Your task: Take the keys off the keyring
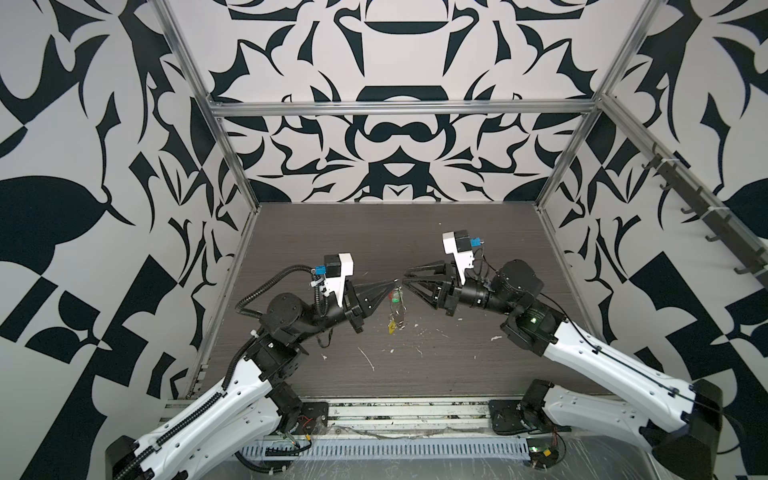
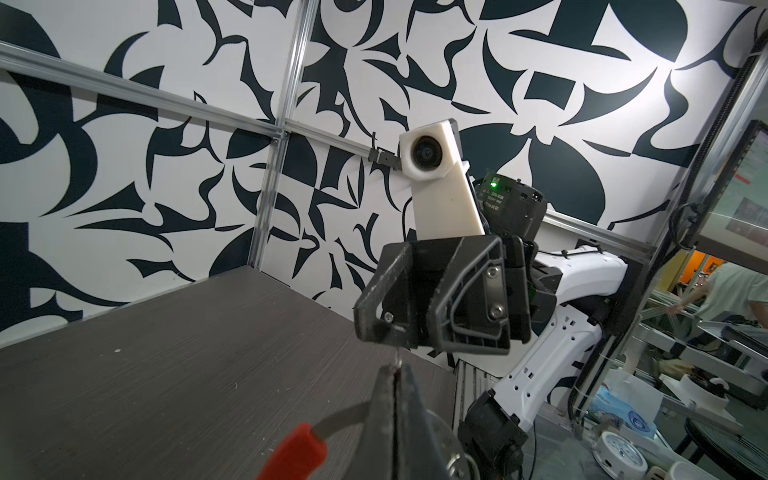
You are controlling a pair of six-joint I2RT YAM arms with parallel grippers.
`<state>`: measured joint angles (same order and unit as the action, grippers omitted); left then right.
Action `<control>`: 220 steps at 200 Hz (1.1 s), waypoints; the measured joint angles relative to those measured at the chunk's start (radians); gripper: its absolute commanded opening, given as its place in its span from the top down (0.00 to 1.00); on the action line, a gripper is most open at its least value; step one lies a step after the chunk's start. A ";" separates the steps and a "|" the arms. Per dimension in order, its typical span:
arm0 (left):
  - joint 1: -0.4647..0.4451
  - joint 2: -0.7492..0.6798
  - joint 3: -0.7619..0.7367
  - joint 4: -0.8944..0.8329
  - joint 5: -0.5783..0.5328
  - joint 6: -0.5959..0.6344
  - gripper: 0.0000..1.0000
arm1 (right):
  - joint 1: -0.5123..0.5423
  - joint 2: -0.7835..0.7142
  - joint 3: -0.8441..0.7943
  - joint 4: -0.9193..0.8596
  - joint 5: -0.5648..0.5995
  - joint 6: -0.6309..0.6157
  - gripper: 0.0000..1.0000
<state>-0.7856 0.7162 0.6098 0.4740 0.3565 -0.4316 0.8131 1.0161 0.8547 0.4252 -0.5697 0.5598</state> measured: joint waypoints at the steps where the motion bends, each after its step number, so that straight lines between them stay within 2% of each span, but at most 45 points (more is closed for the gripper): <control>1: 0.000 0.000 0.000 0.001 0.000 0.000 1.00 | 0.000 0.000 0.000 0.003 -0.001 0.003 0.66; 109: 0.000 0.007 -0.008 0.035 -0.028 -0.011 1.00 | 0.004 0.033 0.000 0.036 -0.030 0.039 0.74; 124: 0.000 0.007 -0.008 0.035 -0.028 -0.013 1.00 | 0.008 0.037 0.000 0.036 -0.030 0.038 0.78; 157: 0.000 0.007 -0.008 0.034 -0.028 -0.015 1.00 | 0.009 0.040 0.000 0.030 -0.032 0.037 1.00; 172: 0.001 0.010 -0.008 0.031 -0.033 -0.024 1.00 | 0.010 0.040 0.000 0.028 -0.032 0.026 1.00; 198: 0.001 0.008 -0.008 0.019 -0.039 -0.028 0.75 | 0.010 0.040 0.000 0.024 -0.031 0.021 1.00; 220: 0.000 -0.018 -0.008 -0.021 -0.058 -0.018 0.64 | 0.012 0.038 0.000 0.006 -0.027 0.016 1.00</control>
<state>-0.7860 0.6979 0.6018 0.4530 0.2981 -0.4496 0.8249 1.0538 0.8547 0.4309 -0.5964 0.5755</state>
